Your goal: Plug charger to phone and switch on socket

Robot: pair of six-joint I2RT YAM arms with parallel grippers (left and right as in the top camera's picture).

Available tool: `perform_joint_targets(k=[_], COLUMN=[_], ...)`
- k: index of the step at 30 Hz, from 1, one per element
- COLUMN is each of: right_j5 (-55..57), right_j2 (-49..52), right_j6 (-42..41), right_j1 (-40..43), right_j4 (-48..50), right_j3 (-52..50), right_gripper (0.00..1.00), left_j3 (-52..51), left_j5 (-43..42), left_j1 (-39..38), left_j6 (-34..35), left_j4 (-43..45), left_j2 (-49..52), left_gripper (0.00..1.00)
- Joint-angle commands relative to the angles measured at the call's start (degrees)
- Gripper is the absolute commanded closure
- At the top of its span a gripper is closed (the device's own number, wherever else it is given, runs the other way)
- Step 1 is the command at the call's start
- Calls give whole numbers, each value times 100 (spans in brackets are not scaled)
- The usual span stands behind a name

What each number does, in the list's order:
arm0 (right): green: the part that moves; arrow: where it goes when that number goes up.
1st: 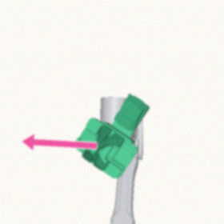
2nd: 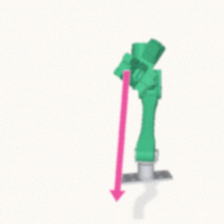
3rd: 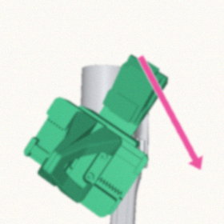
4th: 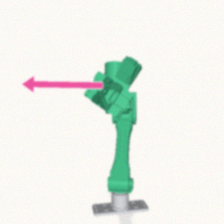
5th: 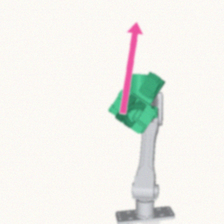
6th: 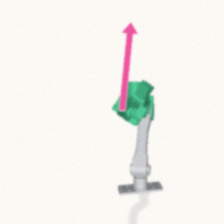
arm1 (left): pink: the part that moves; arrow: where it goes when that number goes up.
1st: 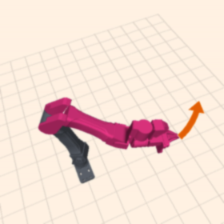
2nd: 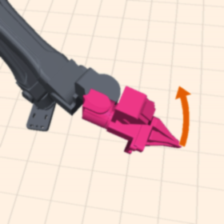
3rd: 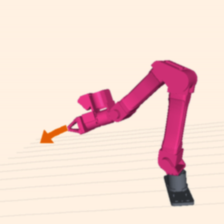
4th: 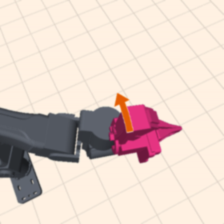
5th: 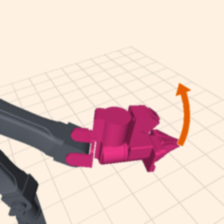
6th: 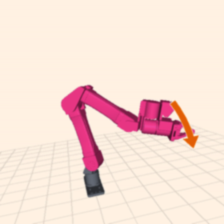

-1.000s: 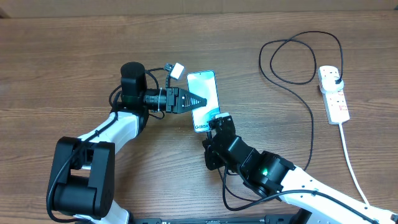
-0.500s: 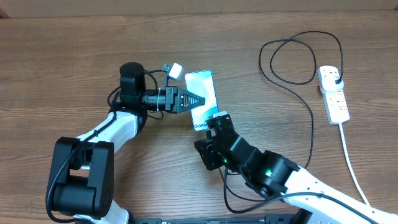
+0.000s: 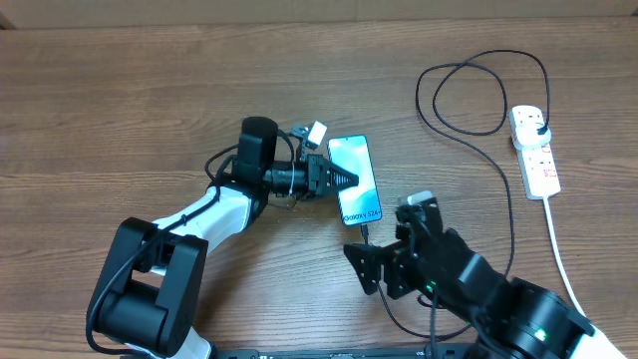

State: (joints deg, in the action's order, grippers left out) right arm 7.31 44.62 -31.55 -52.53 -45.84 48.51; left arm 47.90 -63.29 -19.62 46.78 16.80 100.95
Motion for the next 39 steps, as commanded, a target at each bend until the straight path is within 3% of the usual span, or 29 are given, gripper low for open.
perform_joint_targets(k=[1,10,16,21,28,33,39], right_j5=[101,208,208,212,361,356,354], right_j2=[-236,-186,-184,-184,-136,31,317], right_j6=[-11,-295,-424,-424,-422,-426,-468], right_j1=[15,15,15,15,15,15,15], right_j4=[-103,-105,-105,-142,-260,-260,-275], right_j3=[103,101,101,96,96,96,96], right_gripper=[0,0,0,0,0,0,0], left_j3=[201,1582,2909,3580,3578,3368,2957], left_j5=[1325,1746,1961,1362,1462,1762,1757], left_j1=[138,208,208,212,234,232,232], left_j6=[-1467,-3016,-3748,-4369,-4330,-3591,-3248], left_j4=[-1364,-3705,-5263,-5919,-6234,-6266,-5923], left_j2=[-11,170,1397,2153,2205,2208,2208], left_gripper=[96,96,96,96,96,96,96])
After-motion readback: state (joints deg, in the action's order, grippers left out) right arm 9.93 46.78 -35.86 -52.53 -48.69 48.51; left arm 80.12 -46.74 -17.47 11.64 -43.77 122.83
